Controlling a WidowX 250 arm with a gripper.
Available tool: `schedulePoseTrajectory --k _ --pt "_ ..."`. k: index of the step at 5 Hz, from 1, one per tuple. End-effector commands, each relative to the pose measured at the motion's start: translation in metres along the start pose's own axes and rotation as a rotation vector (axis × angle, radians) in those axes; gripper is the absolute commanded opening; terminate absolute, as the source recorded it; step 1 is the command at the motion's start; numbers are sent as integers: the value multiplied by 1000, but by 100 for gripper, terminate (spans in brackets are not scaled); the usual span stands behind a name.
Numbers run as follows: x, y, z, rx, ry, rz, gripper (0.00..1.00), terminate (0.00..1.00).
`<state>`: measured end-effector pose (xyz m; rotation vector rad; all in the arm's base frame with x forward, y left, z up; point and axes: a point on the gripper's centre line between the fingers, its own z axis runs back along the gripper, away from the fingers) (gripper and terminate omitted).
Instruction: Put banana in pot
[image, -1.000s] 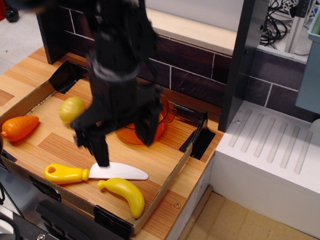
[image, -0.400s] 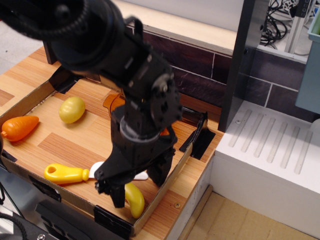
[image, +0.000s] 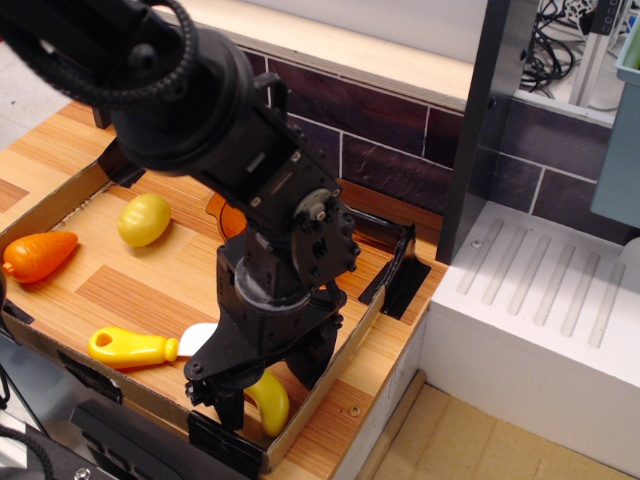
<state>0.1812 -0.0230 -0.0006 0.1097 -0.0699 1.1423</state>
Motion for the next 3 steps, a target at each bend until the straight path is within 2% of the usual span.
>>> schedulePoseTrajectory --k 1,2,3 --pt "4 -3 7 -29 10 27 0 0" --pt "6 -1 21 -18 44 89 0 0" --pt "12 -2 46 -19 73 160 0 0"
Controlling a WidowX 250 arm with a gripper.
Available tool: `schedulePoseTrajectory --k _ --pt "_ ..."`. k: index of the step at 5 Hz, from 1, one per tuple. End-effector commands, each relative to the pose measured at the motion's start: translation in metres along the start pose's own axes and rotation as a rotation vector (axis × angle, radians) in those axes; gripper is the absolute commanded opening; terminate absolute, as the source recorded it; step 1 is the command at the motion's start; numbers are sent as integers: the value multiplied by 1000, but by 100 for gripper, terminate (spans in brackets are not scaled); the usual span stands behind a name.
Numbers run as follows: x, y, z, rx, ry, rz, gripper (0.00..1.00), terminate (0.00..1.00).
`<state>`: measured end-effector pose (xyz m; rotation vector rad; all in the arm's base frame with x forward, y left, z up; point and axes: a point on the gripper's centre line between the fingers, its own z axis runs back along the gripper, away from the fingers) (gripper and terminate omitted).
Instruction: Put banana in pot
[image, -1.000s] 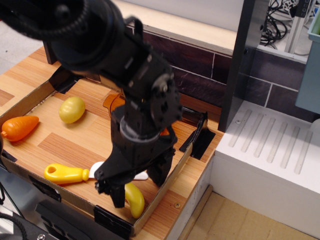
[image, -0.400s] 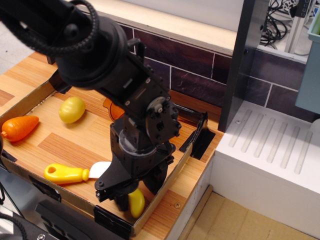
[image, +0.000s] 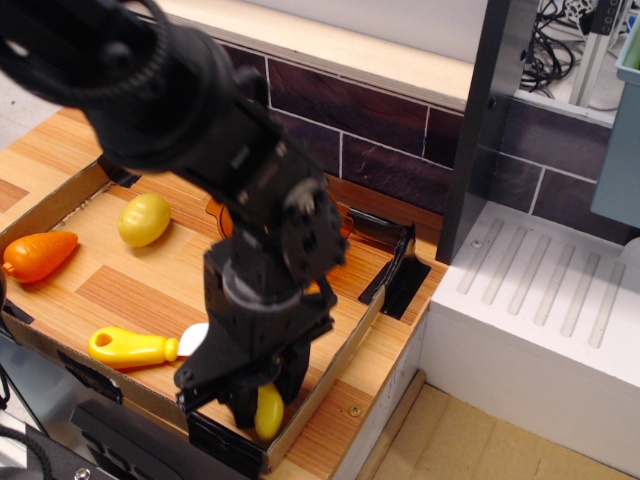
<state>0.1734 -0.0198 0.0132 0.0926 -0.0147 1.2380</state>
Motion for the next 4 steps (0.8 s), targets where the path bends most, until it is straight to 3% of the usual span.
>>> schedulePoseTrajectory --k 1,2,3,4 --pt "22 -24 61 -56 19 157 0 0" --pt "52 -51 80 -103 -21 288 0 0" --pt "80 -74 83 -76 -4 358 0 0" --pt "97 -90 73 -64 -26 397 0 0"
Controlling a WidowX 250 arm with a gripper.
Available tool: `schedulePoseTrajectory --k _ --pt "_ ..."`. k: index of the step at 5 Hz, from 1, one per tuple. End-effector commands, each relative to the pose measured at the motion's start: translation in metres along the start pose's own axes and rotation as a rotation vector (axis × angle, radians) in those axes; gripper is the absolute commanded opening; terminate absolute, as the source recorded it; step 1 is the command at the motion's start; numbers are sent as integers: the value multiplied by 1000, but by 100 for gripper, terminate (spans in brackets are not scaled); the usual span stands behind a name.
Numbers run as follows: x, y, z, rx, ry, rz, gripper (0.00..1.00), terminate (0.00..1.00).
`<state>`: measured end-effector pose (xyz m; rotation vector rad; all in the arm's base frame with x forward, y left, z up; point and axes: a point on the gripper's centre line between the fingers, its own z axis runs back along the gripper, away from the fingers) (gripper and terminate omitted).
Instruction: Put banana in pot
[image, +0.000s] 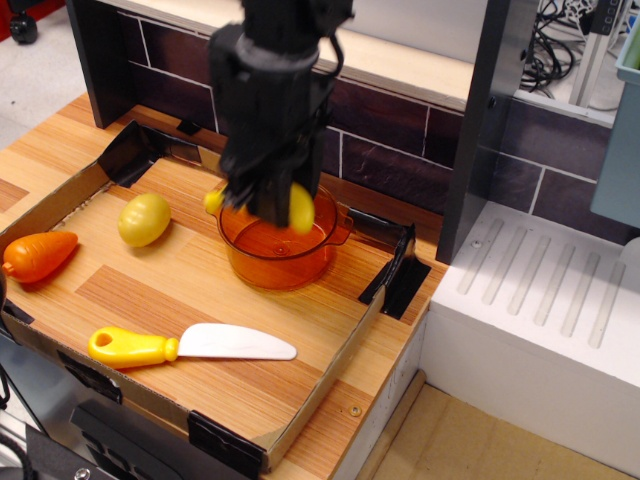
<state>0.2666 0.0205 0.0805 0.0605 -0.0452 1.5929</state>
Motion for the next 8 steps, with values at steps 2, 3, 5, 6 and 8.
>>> schedulePoseTrajectory --k 2,3,5,6,8 --pt "15 -37 -26 -12 -81 -2 0 0" --pt "13 -36 -29 -17 -88 -35 100 0" --pt "26 -38 23 -102 -26 -6 100 0" --pt "42 -34 54 -166 7 10 100 0" --pt "55 -30 68 -112 -17 -86 100 0"
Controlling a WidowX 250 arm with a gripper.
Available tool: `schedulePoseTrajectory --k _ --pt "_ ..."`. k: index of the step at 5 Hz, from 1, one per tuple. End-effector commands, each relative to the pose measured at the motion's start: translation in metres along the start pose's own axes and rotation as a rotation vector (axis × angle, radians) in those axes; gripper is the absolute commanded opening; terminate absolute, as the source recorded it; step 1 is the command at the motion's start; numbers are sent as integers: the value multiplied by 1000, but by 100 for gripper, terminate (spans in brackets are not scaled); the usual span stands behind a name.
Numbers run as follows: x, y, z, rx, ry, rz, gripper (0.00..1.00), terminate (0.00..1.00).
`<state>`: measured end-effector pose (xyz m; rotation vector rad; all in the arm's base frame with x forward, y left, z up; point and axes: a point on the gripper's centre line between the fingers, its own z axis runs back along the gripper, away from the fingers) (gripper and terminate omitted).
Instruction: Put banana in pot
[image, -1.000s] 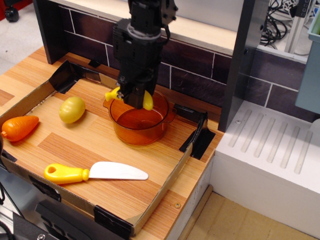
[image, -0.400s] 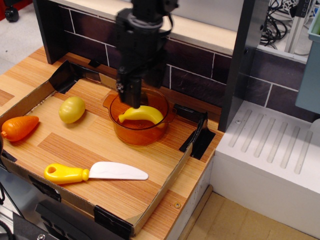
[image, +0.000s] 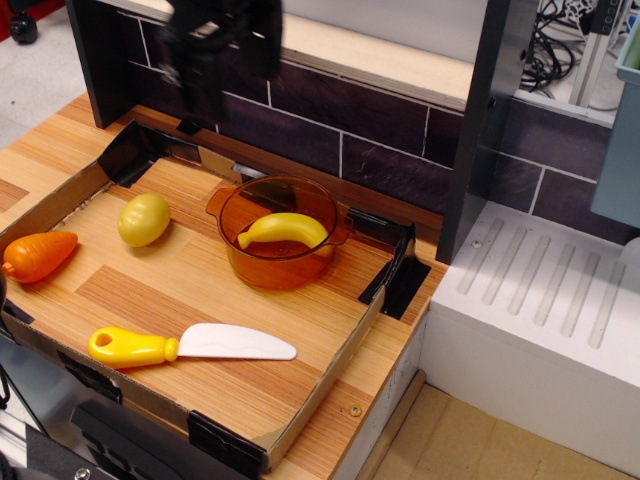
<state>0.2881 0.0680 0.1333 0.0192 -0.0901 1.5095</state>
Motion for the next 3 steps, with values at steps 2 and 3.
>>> schedulePoseTrajectory --k 2,3 --pt "5 -8 18 -53 -16 -5 100 0" --pt "5 -8 18 -53 -16 -5 100 100"
